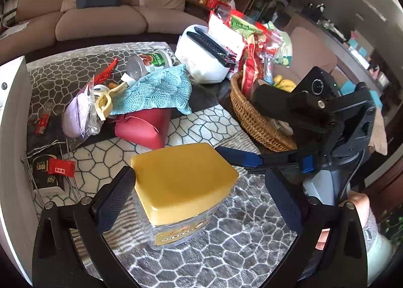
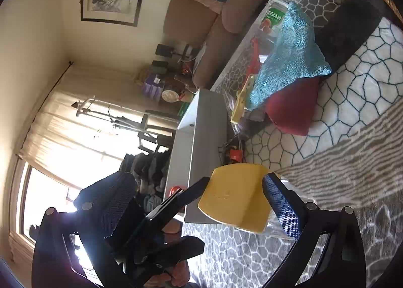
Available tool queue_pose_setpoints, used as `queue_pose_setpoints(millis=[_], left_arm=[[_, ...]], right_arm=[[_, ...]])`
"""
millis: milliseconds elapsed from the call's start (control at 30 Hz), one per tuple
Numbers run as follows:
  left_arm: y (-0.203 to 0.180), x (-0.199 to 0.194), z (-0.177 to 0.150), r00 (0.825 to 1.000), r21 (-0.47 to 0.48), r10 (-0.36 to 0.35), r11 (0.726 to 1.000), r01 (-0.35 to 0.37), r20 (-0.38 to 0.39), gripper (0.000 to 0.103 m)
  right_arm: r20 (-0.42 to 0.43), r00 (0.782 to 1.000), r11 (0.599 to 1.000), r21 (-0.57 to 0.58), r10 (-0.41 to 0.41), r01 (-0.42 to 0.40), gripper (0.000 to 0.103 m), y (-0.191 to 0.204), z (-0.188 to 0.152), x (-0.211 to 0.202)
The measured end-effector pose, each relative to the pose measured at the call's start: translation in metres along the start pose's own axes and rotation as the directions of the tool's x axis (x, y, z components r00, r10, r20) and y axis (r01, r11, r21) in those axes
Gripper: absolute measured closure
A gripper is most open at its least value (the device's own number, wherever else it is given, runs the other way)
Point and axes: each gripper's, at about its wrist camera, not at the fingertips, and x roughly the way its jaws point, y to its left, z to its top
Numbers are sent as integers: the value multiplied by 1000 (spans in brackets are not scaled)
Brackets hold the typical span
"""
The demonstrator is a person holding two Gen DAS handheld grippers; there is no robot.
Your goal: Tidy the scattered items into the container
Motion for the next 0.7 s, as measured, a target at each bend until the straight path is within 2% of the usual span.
queue_pose_setpoints(millis=[267, 367, 533, 700], left_arm=[[9, -12, -24, 999, -10, -39, 999, 39, 7, 1], [12, -10, -39, 1000, 11, -17, 1000, 17, -25, 1], [12, -3, -64, 996, 80, 39, 996, -32, -86, 0], [9, 7, -78, 991, 139, 63, 989, -47, -114, 1]], right_arm=[[-75, 996, 996, -75, -53, 47, 0, 5, -9, 13], [-101, 990, 989, -119, -100, 88, 0, 5, -16, 12], [-116, 964, 946, -254, -238, 203, 0, 5, -26, 0], [-102, 937, 871, -413, -333, 264, 0, 5, -35, -11]])
